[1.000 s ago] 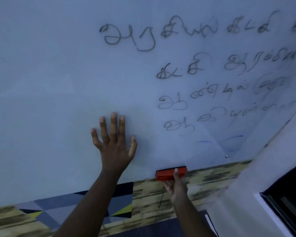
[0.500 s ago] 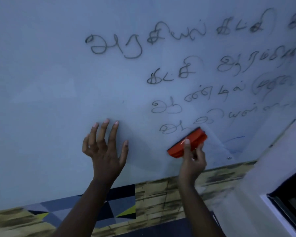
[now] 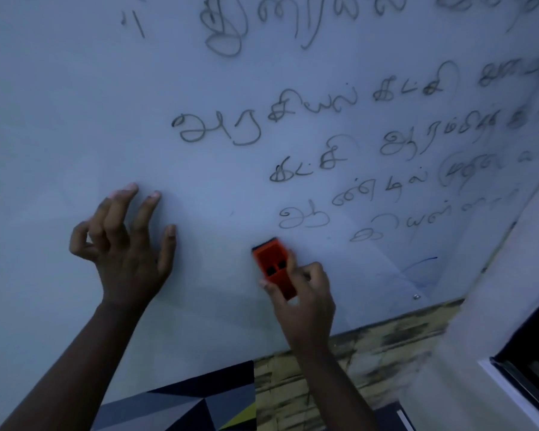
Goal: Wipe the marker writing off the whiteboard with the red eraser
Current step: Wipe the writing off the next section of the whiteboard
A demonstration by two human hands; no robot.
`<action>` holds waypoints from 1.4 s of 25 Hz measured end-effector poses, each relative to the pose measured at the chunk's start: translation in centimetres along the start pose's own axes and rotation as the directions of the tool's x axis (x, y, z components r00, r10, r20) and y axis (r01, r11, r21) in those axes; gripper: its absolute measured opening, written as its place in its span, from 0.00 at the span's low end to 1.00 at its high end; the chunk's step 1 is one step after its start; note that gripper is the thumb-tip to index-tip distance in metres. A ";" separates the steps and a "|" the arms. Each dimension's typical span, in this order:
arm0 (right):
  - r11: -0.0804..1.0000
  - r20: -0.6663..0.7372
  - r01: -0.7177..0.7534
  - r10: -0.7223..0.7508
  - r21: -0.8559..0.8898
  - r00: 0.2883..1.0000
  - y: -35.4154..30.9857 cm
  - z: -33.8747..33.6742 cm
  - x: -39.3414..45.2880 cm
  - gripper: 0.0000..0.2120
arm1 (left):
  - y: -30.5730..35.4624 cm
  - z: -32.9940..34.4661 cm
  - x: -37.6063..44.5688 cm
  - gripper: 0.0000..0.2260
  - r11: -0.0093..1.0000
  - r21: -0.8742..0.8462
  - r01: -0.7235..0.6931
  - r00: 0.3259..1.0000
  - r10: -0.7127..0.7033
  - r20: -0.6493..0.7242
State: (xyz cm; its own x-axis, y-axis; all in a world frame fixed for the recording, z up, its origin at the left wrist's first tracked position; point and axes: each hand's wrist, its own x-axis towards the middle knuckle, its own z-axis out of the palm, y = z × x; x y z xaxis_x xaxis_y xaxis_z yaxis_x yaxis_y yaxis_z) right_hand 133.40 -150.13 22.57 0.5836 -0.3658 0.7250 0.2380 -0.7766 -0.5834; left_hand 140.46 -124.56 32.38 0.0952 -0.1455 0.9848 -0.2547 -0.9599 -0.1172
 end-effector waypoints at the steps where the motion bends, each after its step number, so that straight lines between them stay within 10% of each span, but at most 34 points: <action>1: 0.996 -0.032 -0.077 0.078 0.045 0.996 0.2 -0.8 1.3 0.34 | -0.4 0.3 -0.1 0.22 0.999 0.029 -0.036 0.999 0.036 -0.015; 10: 0.741 -0.119 -0.452 0.574 0.496 0.810 6.7 -4.9 6.0 0.30 | -0.6 1.1 -1.0 0.30 0.994 0.048 -0.095 0.994 0.097 -0.050; 18: 0.975 -0.027 -0.117 0.124 0.191 0.992 -5.4 -0.4 4.1 0.34 | -0.4 1.3 -1.5 0.30 0.996 0.051 -0.079 0.997 0.080 -0.022; 25: 0.972 0.044 0.234 -0.233 -0.004 0.971 -10.9 1.2 3.6 0.34 | -0.6 1.3 -1.7 0.30 0.991 0.092 -0.100 0.995 0.101 -0.007; 35: 0.942 -0.166 -0.130 0.188 0.310 0.968 -2.0 -6.4 12.2 0.38 | -0.7 1.5 -1.9 0.30 0.989 0.098 -0.114 0.992 0.118 -0.034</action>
State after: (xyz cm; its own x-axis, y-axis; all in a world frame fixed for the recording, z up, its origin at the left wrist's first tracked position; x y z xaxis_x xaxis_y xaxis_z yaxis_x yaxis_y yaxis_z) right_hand 135.09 -156.32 34.95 0.4805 -0.5857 0.6527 0.3893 -0.5245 -0.7572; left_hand 141.85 -124.01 30.40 0.0315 -0.2494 0.9679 -0.1679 -0.9559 -0.2409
